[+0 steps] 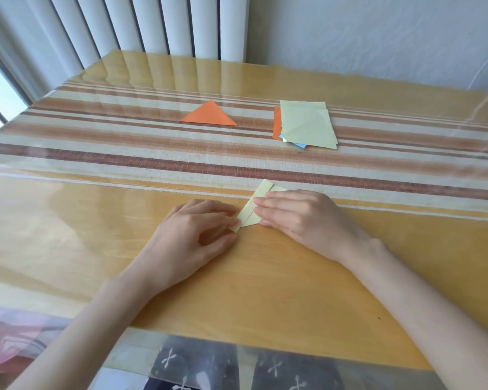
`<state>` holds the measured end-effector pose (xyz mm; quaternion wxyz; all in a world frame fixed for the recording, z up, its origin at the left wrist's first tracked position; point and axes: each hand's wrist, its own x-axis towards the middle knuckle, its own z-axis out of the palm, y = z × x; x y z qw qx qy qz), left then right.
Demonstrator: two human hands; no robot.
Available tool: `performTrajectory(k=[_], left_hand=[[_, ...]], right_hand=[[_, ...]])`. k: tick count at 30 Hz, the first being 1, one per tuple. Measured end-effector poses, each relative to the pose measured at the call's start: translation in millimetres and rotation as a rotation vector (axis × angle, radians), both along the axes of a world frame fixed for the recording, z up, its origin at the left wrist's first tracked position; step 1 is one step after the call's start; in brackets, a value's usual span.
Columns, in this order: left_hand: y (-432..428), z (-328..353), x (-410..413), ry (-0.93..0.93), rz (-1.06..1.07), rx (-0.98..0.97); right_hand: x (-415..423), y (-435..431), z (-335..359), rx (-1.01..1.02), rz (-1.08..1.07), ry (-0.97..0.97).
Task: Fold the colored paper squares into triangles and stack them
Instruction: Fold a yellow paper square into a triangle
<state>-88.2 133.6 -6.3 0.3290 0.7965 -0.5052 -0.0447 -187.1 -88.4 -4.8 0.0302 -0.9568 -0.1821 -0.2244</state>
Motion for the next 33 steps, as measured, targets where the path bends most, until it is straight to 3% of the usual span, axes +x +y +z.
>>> performTrajectory(k=[6,11,15,18,21,27,33], left_hand=[[-9.2,1.4,2.9,0.007,0.034,-0.076],[-16.5,7.9,-0.5,-0.032,0.1,-0.142],[-25.5,34.0,-4.3,0.445,0.136,-0.393],[-35.0,53.8,-1.2,0.69,0.119,-0.543],[-42.7,55.3,9.2,0.819,0.095,-0.462],[-39.8,30.2,21.7,1.024,0.06,-0.336],[-41.2,32.2,25.2,1.048,0.017,-0.357]], right_hand=[[-0.2,4.0,-0.3,-0.03,0.034,-0.121],[2.4,8.5,5.1,0.04,-0.053,-0.113],[-3.8,19.1,27.7,0.289,-0.128,-0.181],[-8.3,26.8,55.3,0.729,-0.193,0.066],[-3.3,21.0,69.8,1.093,-0.261,0.475],[8.5,12.2,55.0,1.235,-0.279,0.749],[9.5,9.9,50.5,1.273,-0.201,0.708]])
